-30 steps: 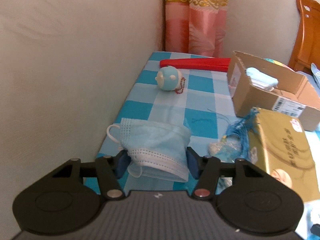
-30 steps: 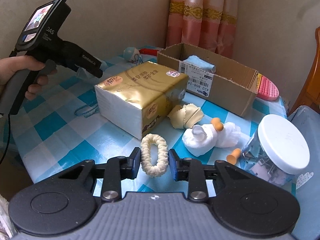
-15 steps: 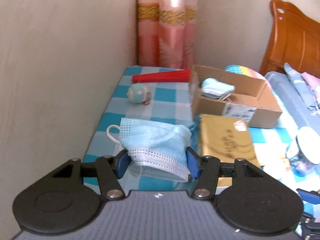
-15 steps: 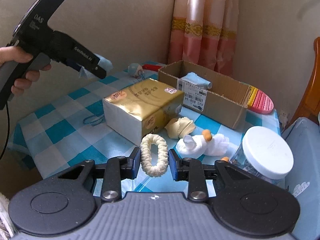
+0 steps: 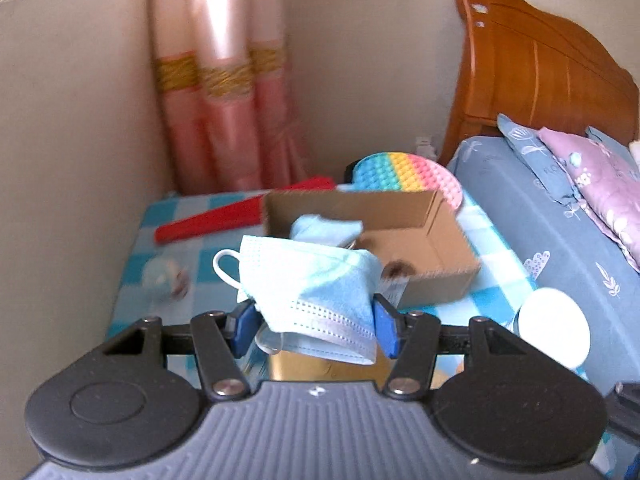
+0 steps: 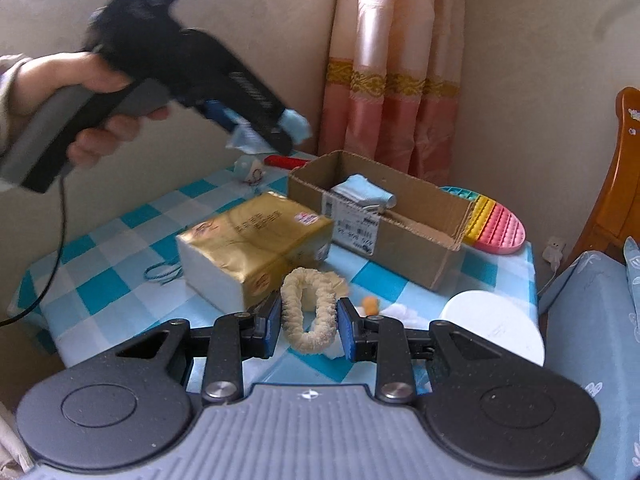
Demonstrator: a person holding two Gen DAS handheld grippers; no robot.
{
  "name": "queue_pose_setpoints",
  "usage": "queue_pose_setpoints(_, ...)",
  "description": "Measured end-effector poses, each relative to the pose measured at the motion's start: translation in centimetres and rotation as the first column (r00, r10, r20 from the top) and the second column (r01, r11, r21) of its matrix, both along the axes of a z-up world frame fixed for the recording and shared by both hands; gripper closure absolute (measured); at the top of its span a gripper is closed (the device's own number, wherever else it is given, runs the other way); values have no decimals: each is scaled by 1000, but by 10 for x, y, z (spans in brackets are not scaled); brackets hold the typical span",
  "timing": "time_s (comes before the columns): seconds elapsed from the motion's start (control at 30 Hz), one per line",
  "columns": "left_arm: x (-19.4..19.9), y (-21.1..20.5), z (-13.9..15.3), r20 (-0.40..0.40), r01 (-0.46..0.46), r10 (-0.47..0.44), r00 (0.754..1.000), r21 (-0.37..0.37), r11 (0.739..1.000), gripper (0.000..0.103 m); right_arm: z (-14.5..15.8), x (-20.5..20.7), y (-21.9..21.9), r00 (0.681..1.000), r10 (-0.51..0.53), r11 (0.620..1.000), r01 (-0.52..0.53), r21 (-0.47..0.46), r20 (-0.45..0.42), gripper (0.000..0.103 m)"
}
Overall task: Organize soft objects
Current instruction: 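Carry the mask into the box and open the left gripper while the right lifts the cream hair tie, then carry the cream hair tie into the box and open the right gripper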
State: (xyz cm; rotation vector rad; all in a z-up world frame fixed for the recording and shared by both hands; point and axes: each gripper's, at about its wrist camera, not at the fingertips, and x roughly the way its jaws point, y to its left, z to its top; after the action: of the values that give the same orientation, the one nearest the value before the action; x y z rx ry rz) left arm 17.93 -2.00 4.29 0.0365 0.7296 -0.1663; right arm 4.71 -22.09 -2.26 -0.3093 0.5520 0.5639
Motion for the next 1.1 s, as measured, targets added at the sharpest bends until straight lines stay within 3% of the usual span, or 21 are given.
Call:
queue_pose_setpoints(0.4,89,-30,-15,-45,22,-21,999,26,999,45,15,31,-8,999,-45,999,45,-7,20,69)
queue_pose_setpoints(0.43,93,-31,-17,-49,26,-24,998,24,999,42,17,34,-8,999,-49,999,49,-7,21,69)
queue_pose_setpoints(0.53,104,-33,-25,-52,26,-24,998,27,999,20,20,45,-9,998,-60,998,61,-10,25,69)
queue_pose_setpoints(0.8,89,-18,-26,-41,31,-30,999,14,999,13,29,73,-10,995,-95,995,96,-10,31,69)
queue_pose_setpoints(1.1,18,27,-12,27,-40,40,999,-11,999,6,41,116,0,993,-119,993,119,-6,21,69)
